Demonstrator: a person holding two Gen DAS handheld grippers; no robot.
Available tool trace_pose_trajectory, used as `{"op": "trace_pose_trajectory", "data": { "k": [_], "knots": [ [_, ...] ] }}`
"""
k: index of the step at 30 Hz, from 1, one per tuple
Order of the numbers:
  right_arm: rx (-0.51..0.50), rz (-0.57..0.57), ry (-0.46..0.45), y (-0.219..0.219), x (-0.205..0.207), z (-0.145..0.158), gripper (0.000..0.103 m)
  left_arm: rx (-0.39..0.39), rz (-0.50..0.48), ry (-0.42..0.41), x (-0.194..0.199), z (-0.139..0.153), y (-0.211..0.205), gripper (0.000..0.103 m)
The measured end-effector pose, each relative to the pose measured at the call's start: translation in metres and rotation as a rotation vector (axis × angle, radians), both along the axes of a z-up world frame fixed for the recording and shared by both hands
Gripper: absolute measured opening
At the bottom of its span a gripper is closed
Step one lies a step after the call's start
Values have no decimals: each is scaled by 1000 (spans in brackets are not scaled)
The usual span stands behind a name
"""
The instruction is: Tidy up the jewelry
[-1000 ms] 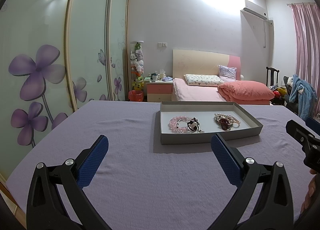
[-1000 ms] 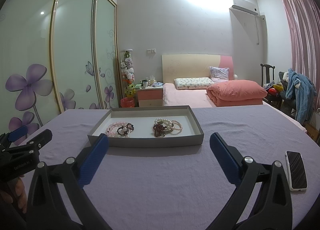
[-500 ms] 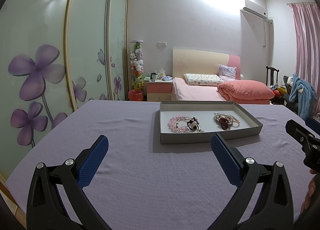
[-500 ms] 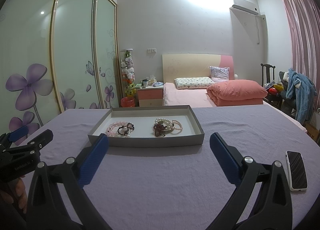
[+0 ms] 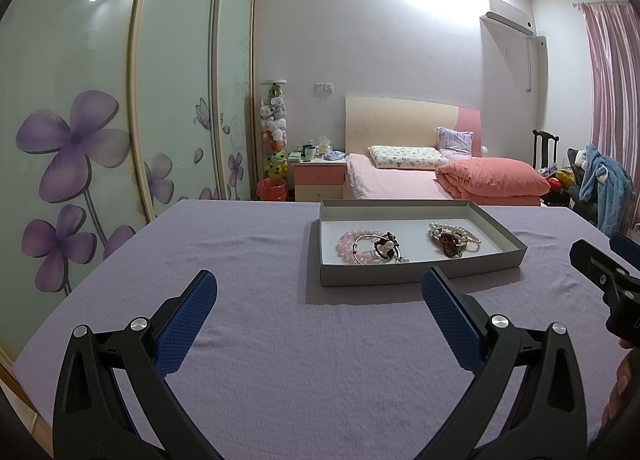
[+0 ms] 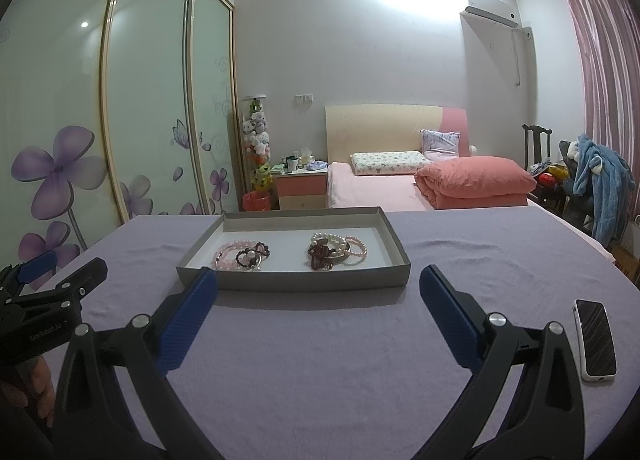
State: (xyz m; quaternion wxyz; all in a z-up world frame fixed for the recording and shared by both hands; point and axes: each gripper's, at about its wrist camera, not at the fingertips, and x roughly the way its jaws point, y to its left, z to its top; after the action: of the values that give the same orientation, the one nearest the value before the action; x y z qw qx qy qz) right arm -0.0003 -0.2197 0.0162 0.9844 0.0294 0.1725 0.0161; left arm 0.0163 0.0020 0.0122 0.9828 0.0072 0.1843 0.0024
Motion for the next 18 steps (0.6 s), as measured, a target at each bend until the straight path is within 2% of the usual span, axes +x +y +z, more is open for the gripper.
{"op": "trace_pose_trajectory", "data": {
  "k": [18],
  "knots": [
    [3,0,5,0,1,-1,99,5,6,2,-2,2,0,101]
  ]
}}
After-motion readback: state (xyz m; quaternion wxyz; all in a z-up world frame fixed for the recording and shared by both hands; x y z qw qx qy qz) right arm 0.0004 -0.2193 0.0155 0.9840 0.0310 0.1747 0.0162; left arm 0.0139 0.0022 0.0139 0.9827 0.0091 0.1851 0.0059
